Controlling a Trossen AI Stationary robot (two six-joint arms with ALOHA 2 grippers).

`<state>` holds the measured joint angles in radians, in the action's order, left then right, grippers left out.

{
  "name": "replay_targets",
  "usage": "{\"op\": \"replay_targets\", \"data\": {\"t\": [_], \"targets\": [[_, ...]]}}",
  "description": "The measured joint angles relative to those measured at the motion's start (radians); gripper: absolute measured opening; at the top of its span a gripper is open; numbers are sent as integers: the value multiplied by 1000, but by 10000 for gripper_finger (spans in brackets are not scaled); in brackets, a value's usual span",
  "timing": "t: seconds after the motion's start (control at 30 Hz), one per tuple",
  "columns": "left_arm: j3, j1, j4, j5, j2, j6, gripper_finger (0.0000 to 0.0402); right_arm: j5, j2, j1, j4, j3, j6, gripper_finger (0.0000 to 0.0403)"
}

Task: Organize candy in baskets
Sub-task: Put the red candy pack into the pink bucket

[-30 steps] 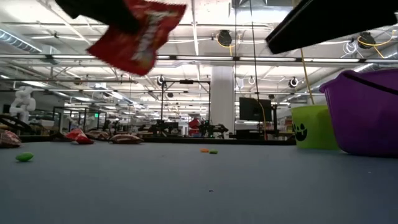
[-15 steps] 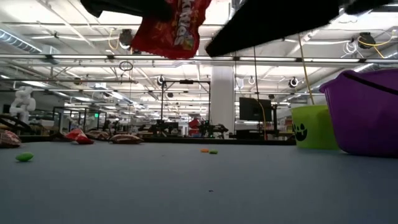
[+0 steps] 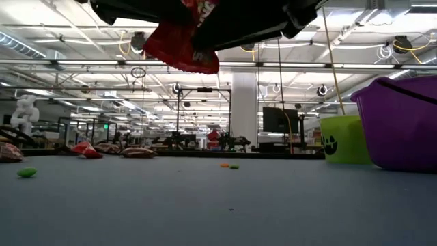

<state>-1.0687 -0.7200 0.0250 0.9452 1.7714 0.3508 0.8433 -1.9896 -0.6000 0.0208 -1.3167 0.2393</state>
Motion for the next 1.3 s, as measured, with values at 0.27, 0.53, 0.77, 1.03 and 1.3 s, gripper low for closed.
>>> {"op": "replay_targets", "data": {"t": [0.27, 0.53, 0.77, 1.03, 1.3], "targets": [[0, 0, -5, -9, 0, 9, 22, -6, 0, 8, -1, 0, -60, 10], [-1, 1, -4, -57, 0, 8, 54, -12, 1, -2, 8, 0, -102, 14], [-1, -12, -70, -249, -71, -170, 141, -63, 79, -41, 121, 0, -62, 11], [-3, -48, -183, -324, -207, -121, 159, -426, 247, -117, 470, 0, 265, 11], [-3, -32, -203, -319, -202, -124, 160, -781, 435, -217, 803, 0, 752, 11]]}}
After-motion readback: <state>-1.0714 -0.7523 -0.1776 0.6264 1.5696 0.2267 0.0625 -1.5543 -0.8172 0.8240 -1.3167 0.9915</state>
